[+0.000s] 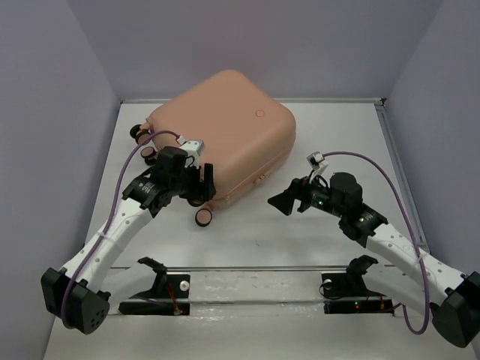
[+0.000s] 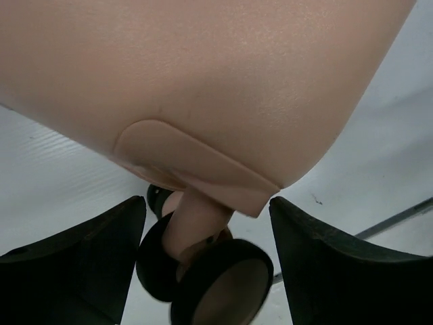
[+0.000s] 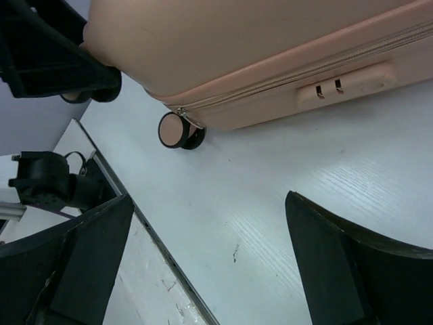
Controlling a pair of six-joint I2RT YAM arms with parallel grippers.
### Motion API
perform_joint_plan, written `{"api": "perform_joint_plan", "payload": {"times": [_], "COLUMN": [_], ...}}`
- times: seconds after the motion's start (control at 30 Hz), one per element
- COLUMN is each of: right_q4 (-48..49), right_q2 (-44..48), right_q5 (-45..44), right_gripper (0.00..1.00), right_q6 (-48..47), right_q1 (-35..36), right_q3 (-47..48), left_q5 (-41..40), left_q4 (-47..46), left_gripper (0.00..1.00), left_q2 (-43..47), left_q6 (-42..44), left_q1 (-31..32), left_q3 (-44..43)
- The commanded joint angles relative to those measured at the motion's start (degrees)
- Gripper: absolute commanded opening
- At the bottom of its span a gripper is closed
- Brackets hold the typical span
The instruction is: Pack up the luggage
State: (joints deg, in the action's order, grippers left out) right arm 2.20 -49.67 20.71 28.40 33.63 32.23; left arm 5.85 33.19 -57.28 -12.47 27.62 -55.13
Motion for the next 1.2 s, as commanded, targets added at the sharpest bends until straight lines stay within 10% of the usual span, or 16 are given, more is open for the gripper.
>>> {"api": "perform_joint_plan", "payload": {"times": [0.0, 0.17, 0.37, 0.47, 0.67, 1.17], "right_q4": [9.74, 13.44, 23.45, 24.52, 26.01, 32.43], "right_q2": [0.11, -6.48, -14.66, -16.94, -20.45, -16.33], "right_q5": [-0.32, -3.83, -3.39, -3.39, -9.63, -5.69], "right_gripper": [1.00, 0.90, 0.35, 0.36, 0.69, 0.64], "right_q6": [1.74, -0.62, -3.35, -5.89, -11.61, -12.05], "right_q1": [3.62, 9.78, 10.32, 10.32, 9.27, -3.03], "right_q3": [-2.43, -3.23, -3.40, -2.87, -2.61, -12.81], "left_q5": [11.69, 18.32, 22.35, 22.72, 24.82, 23.24], "left_q4": [-3.72, -11.37, -19.37, -22.98, -36.67, -40.57], "left_gripper": [0.80, 0.41, 0.09, 0.06, 0.06, 0.06], "left_q2": [-2.58, -4.42, -5.65, -7.31, -12.77, -10.84], "left_q6": [1.40, -1.67, -6.93, -10.28, -18.02, -19.96], "left_q1": [0.07, 1.64, 2.27, 5.94, 15.10, 15.19], "left_q3": [1.52, 5.12, 4.60, 2.94, -0.68, 1.52]}}
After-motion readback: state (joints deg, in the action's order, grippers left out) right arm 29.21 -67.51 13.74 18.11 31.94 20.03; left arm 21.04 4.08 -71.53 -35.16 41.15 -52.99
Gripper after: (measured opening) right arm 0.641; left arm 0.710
